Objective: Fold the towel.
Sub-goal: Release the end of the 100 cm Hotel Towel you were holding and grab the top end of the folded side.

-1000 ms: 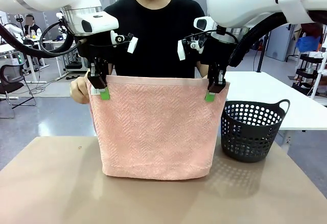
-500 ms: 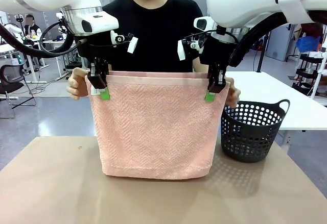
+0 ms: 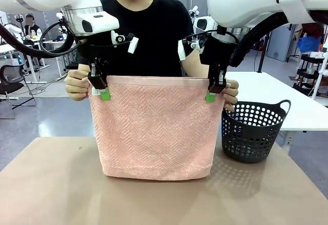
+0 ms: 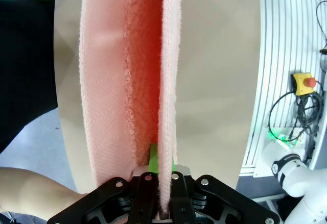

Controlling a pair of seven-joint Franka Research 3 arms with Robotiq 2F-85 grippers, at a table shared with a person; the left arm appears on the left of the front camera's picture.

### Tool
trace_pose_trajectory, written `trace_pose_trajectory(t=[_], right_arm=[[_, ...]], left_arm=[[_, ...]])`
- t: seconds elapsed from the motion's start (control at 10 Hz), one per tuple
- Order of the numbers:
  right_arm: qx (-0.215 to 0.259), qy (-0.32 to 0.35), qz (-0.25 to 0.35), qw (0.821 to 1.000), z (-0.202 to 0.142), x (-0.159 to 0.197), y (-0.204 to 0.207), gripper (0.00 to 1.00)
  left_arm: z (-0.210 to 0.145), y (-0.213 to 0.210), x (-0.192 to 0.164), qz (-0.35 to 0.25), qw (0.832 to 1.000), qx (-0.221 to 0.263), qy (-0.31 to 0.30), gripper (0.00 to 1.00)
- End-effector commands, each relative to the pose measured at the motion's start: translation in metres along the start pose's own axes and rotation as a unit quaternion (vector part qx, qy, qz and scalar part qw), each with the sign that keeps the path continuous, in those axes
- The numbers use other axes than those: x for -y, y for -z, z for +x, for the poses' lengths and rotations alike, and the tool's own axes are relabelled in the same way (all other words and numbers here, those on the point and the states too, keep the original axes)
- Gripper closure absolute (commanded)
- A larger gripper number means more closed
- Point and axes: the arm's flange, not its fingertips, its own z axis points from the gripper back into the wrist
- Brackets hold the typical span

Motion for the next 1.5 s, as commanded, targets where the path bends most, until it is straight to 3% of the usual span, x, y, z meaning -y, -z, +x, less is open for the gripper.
trace_pose_trajectory(t=[0.0, 0.7, 0.8, 0.9, 1.0, 1.1, 1.2, 1.3, 1.4], right_arm=[[-0.001, 0.0, 0.0, 1.0, -0.001, 0.001, 0.001, 1.0], [-0.001, 0.0, 0.0, 1.0, -0.001, 0.001, 0.001, 1.0], [0.0, 0.0, 0.0, 1.0, 0.0, 0.0, 0.0, 0.93], [-0.001, -0.004, -0.001, 1.0, -0.001, -0.001, -0.001, 0.63], [0.003, -0.004, -0.007, 1.0, -0.002, -0.002, -0.005, 0.59], [0.01, -0.003, -0.021, 1.0, -0.004, -0.005, -0.012, 0.29], [0.019, -0.009, -0.04, 0.999, -0.005, -0.011, -0.025, 0.24], [0.029, -0.02, -0.065, 0.997, -0.005, -0.021, -0.044, 0.0], [0.039, -0.031, -0.09, 0.995, -0.007, -0.03, -0.061, 0.0]], left_arm=[[-0.001, -0.002, 0.0, -0.003, 1.0, -0.001, 0.001, 1.0], [-0.001, -0.002, 0.0, -0.003, 1.0, -0.001, 0.001, 1.0], [0.0, 0.0, 0.0, 0.0, 1.0, 0.0, 0.0, 0.61], [0.0, -0.001, 0.001, 0.007, 1.0, -0.001, 0.006, 0.61], [-0.001, -0.004, 0.002, 0.015, 1.0, 0.002, 0.009, 0.25], [-0.002, -0.01, 0.004, 0.028, 0.999, 0.007, 0.013, 0.59], [-0.003, -0.019, 0.009, 0.042, 0.999, 0.016, 0.016, 0.0], [-0.003, -0.032, 0.019, 0.066, 0.997, 0.015, 0.02, 0.24], [-0.003, -0.045, 0.03, 0.095, 0.995, 0.02, 0.026, 0.0]])
